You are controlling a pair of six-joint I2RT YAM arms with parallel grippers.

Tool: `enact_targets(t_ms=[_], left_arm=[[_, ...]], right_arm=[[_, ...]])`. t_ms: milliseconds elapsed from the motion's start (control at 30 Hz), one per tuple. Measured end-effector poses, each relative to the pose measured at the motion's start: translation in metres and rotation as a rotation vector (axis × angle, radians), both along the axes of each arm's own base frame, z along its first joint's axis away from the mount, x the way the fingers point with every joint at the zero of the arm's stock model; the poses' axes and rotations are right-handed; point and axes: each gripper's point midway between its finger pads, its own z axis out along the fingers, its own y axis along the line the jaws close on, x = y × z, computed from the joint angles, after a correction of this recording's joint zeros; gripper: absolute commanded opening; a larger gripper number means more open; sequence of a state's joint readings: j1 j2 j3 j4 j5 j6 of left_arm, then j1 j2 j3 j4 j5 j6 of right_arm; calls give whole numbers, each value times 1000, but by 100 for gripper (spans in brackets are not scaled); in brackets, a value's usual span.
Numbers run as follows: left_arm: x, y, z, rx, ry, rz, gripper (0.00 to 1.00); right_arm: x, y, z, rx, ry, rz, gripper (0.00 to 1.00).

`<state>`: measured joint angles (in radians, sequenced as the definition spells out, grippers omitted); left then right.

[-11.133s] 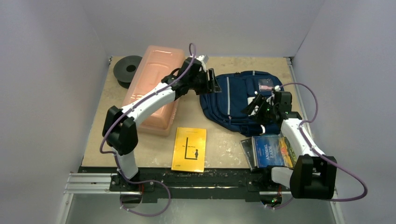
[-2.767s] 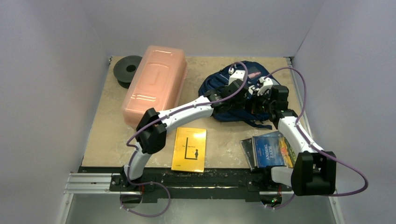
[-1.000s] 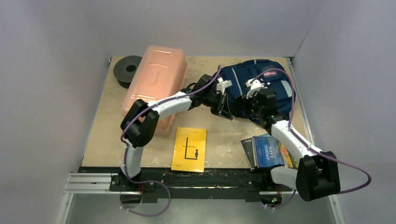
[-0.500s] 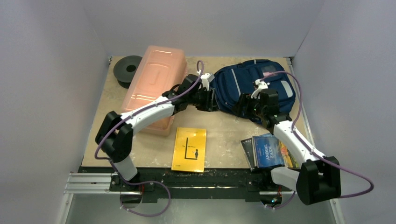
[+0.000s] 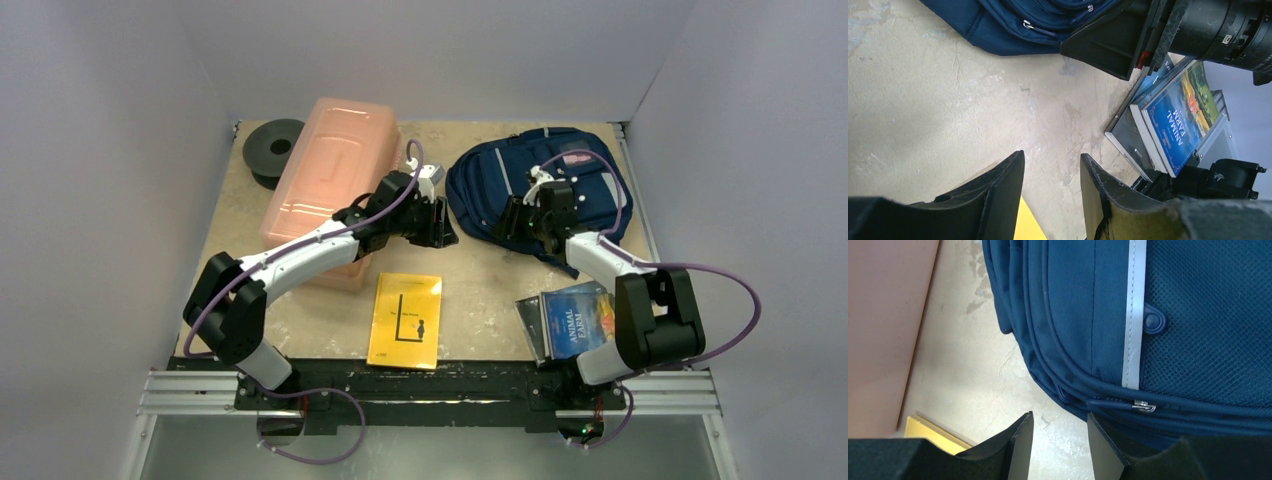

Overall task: Pack the student bag
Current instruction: Unzip the student bag at the center of the board.

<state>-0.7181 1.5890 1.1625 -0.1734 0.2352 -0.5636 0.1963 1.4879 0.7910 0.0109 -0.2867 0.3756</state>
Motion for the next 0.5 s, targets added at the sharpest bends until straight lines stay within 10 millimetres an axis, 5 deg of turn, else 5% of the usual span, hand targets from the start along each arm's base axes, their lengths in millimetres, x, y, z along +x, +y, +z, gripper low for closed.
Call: enact_targets(t_ms=[167, 367, 500], left_arm=[[-3, 2, -1, -1, 2, -2, 45], [-2, 1, 1, -11, -3, 0, 45], [0, 2, 4, -17, -4, 18, 45]], right_arm=[[9, 0, 2, 6, -14, -18, 50], [17, 7, -20, 14, 53, -65, 52], [23, 11, -27, -5, 67, -154, 31]])
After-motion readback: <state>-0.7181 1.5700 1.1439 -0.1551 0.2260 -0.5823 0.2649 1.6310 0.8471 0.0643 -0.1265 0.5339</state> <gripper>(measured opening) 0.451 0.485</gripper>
